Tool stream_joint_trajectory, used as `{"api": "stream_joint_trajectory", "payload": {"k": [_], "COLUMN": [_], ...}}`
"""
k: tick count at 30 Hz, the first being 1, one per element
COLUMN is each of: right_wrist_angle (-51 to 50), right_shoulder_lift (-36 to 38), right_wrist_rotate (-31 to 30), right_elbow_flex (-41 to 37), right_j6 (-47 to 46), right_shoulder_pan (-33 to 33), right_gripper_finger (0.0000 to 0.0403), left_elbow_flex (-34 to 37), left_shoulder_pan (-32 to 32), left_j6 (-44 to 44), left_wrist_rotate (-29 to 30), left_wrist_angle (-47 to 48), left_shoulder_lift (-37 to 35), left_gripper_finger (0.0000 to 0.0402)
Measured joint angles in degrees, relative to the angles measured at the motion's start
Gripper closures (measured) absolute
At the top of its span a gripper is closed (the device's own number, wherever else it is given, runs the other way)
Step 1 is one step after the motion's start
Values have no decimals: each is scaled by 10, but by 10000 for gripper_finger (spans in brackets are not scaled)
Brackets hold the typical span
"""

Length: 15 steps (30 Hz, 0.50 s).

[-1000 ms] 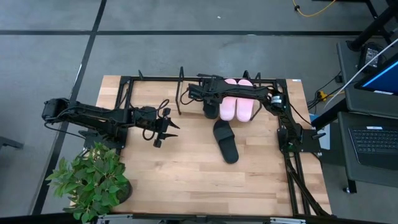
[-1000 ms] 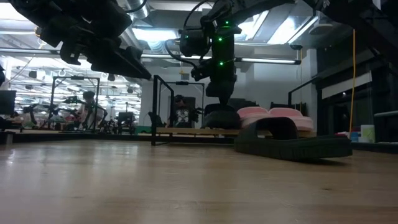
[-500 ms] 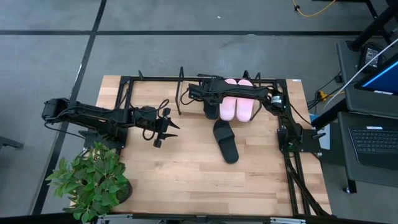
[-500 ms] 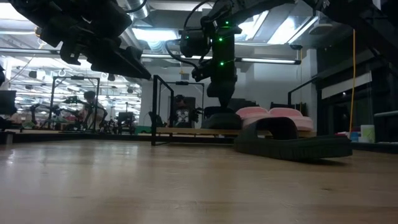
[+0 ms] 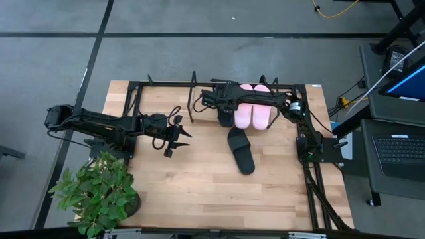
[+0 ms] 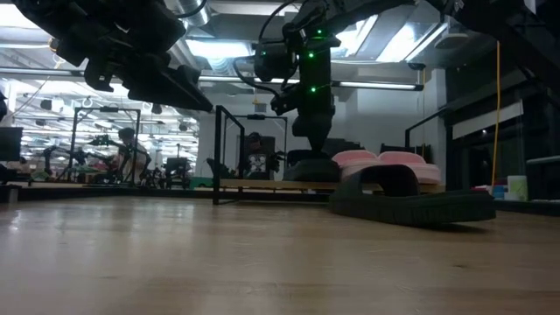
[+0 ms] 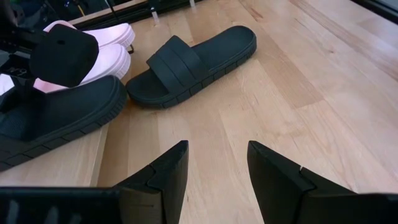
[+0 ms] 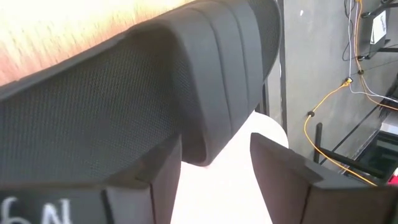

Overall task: Pick and place slides into the shelf
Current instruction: Put the black slide on the shelf

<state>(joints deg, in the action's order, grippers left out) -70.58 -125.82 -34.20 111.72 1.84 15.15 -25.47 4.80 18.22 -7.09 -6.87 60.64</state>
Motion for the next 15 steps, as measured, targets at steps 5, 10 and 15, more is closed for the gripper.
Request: {"api": "stream_joint_trajectory", "payload": {"k": [5, 10, 15], "right_wrist_angle": [-2, -19, -35], "right_shoulder_lift": [0, -2, -1], "right_wrist_rotate": [0, 0, 8], "right_elbow_flex": [1, 37, 100], "right_j6": [2, -1, -3], "right_shoulder_pan": [-5, -11, -19], "right_gripper_finger": [211, 211, 211], "left_elbow_flex": [0, 0, 0], "left_shoulder_pan": [0, 0, 0], "left_j6": [3, 3, 3], "left_wrist_rotate": [0, 0, 0], "left_wrist_angle": [0, 0, 0], "left_shoulder_lift": [0, 0, 0], "left_gripper_finger": [244, 244, 244]}}
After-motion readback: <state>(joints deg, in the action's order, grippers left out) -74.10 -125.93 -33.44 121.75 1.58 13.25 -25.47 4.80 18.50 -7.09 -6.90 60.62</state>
